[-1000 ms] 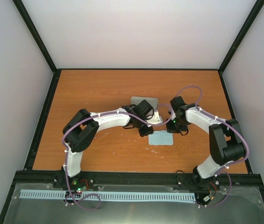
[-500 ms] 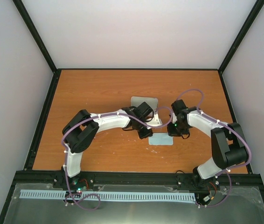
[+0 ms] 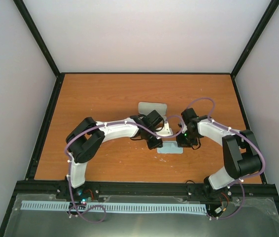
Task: Organize the sunglasses
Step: Fold the glasses cleaning cloth at the center of the board.
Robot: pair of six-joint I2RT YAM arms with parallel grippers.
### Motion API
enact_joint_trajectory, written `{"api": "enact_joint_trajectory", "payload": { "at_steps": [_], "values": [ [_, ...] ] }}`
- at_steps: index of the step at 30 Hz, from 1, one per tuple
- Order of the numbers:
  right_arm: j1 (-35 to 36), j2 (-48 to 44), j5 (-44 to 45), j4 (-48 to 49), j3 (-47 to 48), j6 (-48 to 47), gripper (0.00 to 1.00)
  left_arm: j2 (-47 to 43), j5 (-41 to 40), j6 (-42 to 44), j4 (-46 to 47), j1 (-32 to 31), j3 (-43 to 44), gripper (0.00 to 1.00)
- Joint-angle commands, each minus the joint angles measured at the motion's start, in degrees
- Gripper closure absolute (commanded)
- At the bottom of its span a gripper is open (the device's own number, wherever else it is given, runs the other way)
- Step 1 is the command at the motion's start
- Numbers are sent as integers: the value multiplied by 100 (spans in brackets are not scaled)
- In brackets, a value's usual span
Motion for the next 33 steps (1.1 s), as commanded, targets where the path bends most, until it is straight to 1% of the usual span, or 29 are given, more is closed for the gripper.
{"api": "enact_joint_trajectory", "payload": {
  "at_steps": [1,6,15,19,21,24,27,28,29,30,32,33],
  "values": [
    [13,-57,-152,-43,4,32,84,-215,29,-70,18,-131,-43,85],
    [15,-241,-245,-145,2,90,79,-256,37,-89,50,-199,-116,85],
    [12,-635,-392,-229,-142,291,78,-334,27,-96,96,-327,-219,85],
    [14,-613,-397,-354,-161,338,78,-353,28,-100,110,-370,-254,85],
    [8,-568,-280,-450,-121,395,77,-361,29,-93,114,-386,-261,85],
    [15,-510,-10,-585,-44,498,73,-388,29,-93,127,-394,-288,85],
    [15,-516,194,-639,29,569,71,-396,-2,-88,133,-392,-287,85],
    [15,-522,242,-622,54,588,67,-396,-35,-84,139,-392,-297,85],
    [12,-537,285,-601,85,595,61,-411,-89,-79,146,-393,-300,85],
    [10,-525,369,-577,120,617,56,-414,-190,-74,176,-392,-300,84],
    [15,-474,499,-525,215,611,51,-443,-460,-79,282,-385,-335,84],
    [15,-424,561,-502,268,614,50,-467,-528,-87,341,-364,-354,84]
  ]
}}
